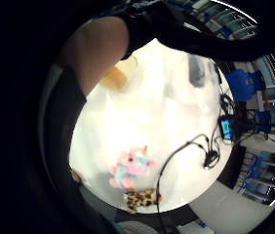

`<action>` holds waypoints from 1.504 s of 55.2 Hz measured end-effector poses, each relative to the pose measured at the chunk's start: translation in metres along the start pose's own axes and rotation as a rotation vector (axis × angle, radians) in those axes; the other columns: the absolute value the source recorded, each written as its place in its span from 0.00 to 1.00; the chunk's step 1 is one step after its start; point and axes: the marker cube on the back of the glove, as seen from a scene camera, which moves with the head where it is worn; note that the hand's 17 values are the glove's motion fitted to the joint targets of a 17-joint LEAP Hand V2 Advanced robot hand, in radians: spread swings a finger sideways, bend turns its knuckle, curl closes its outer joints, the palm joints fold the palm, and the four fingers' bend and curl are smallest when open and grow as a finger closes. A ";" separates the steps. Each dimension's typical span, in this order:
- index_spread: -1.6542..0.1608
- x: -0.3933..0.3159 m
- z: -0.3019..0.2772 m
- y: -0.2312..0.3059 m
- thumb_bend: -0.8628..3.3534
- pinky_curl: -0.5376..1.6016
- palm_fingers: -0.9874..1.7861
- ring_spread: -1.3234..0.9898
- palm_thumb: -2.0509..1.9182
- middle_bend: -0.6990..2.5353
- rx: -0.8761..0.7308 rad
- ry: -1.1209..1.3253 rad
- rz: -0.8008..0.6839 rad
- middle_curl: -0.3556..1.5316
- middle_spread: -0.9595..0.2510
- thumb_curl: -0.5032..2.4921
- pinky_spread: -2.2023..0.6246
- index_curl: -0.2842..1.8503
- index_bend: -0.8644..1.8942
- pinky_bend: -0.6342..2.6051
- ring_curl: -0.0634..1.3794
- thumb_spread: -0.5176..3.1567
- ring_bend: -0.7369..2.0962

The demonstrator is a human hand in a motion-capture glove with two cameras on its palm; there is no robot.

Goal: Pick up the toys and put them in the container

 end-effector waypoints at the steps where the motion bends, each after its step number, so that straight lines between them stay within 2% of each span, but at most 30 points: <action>1: 0.72 0.003 -0.001 0.011 0.20 0.41 0.24 0.56 0.52 0.24 0.008 -0.001 -0.001 0.28 0.72 0.31 0.81 0.31 0.36 0.49 0.26 0.50 0.31; 5: 0.72 0.009 0.005 0.048 0.20 0.41 0.24 0.56 0.51 0.24 0.027 0.021 -0.026 0.28 0.72 0.31 0.81 0.30 0.37 0.48 0.26 0.50 0.31; 10: 0.72 0.032 0.009 0.084 0.20 0.40 0.26 0.56 0.51 0.24 0.024 -0.004 0.011 0.27 0.72 0.30 0.80 0.30 0.37 0.47 0.25 0.50 0.31; 17: 0.71 0.049 0.020 0.104 0.20 0.40 0.27 0.56 0.51 0.24 -0.005 -0.017 0.034 0.27 0.71 0.29 0.81 0.30 0.37 0.47 0.23 0.51 0.31; 29: 0.71 0.038 0.077 0.108 0.20 0.40 0.28 0.56 0.52 0.24 -0.074 -0.032 -0.016 0.27 0.71 0.28 0.81 0.29 0.37 0.46 0.22 0.51 0.32; 38: 0.71 0.034 0.145 0.110 0.20 0.41 0.28 0.56 0.52 0.24 -0.243 -0.020 -0.001 0.26 0.71 0.28 0.81 0.29 0.37 0.47 0.22 0.51 0.32; 45: 0.71 0.039 0.188 0.115 0.20 0.42 0.27 0.56 0.52 0.24 -0.376 0.127 0.033 0.26 0.72 0.28 0.81 0.28 0.36 0.49 0.21 0.50 0.31; 53: 0.72 0.041 0.191 0.115 0.20 0.44 0.26 0.57 0.54 0.23 -0.388 0.147 0.040 0.25 0.73 0.28 0.80 0.28 0.37 0.55 0.19 0.50 0.31; 60: 0.71 0.042 0.191 0.114 0.21 0.44 0.27 0.57 0.56 0.23 -0.384 0.170 0.054 0.24 0.74 0.29 0.80 0.28 0.38 0.57 0.19 0.50 0.31; 66: 0.70 0.040 0.193 0.111 0.22 0.44 0.28 0.57 0.59 0.23 -0.298 0.212 0.075 0.23 0.74 0.30 0.79 0.29 0.39 0.56 0.19 0.51 0.32; 70: 0.69 0.038 0.190 0.107 0.23 0.42 0.39 0.56 0.60 0.27 -0.148 0.261 0.069 0.25 0.73 0.31 0.78 0.32 0.47 0.52 0.19 0.52 0.33; 74: 0.69 0.039 0.186 0.104 0.24 0.40 0.51 0.52 0.63 0.33 -0.081 0.275 0.026 0.28 0.68 0.33 0.75 0.33 0.47 0.50 0.19 0.51 0.35; 75: 0.69 0.040 0.185 0.102 0.24 0.41 0.58 0.50 0.64 0.34 -0.072 0.267 0.020 0.29 0.66 0.33 0.73 0.32 0.46 0.52 0.21 0.51 0.38; 77: 0.69 0.040 0.178 0.098 0.24 0.39 0.64 0.47 0.65 0.32 -0.053 0.235 0.018 0.28 0.64 0.35 0.69 0.32 0.46 0.52 0.22 0.49 0.42; 83: 0.70 0.034 0.129 0.085 0.25 0.41 0.67 0.41 0.67 0.31 0.029 0.129 0.026 0.29 0.59 0.37 0.66 0.37 0.51 0.50 0.28 0.45 0.45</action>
